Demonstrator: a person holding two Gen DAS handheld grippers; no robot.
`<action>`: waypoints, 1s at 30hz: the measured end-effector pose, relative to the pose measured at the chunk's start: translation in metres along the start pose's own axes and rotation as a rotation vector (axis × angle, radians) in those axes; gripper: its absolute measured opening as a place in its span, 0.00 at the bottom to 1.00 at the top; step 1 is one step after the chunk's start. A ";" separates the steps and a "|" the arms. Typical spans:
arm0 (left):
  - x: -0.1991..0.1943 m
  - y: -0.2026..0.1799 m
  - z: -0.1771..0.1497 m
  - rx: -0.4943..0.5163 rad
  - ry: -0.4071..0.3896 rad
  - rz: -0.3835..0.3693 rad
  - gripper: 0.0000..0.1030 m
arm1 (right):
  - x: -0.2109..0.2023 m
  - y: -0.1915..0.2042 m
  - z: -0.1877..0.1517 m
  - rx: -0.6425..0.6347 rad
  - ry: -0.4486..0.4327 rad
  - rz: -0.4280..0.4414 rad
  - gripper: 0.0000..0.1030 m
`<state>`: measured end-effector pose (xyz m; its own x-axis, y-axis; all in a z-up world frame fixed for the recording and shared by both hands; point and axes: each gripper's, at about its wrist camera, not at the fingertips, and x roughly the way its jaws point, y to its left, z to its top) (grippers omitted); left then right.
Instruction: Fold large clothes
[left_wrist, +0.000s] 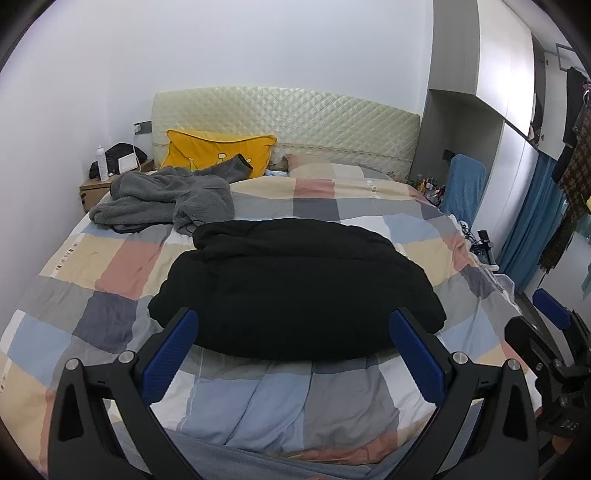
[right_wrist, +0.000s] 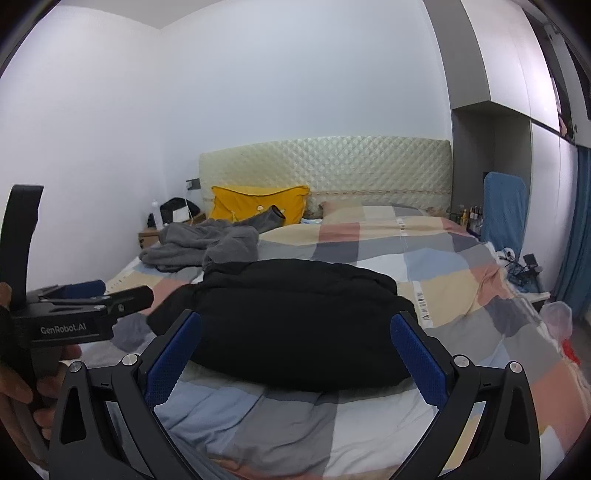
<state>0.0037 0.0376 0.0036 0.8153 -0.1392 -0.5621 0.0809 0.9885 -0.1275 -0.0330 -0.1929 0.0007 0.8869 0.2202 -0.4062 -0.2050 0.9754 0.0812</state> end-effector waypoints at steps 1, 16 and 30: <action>0.000 0.000 0.000 -0.002 0.002 -0.002 1.00 | 0.000 -0.001 0.000 0.002 0.001 0.001 1.00; -0.007 -0.005 0.000 0.018 -0.009 -0.003 1.00 | -0.001 -0.001 -0.001 0.005 -0.001 -0.001 1.00; -0.009 -0.008 0.001 0.026 -0.008 -0.007 1.00 | -0.004 -0.002 -0.002 0.014 -0.012 -0.021 1.00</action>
<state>-0.0037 0.0312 0.0105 0.8193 -0.1461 -0.5545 0.1017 0.9887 -0.1101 -0.0371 -0.1960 0.0006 0.8960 0.1997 -0.3967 -0.1804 0.9798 0.0857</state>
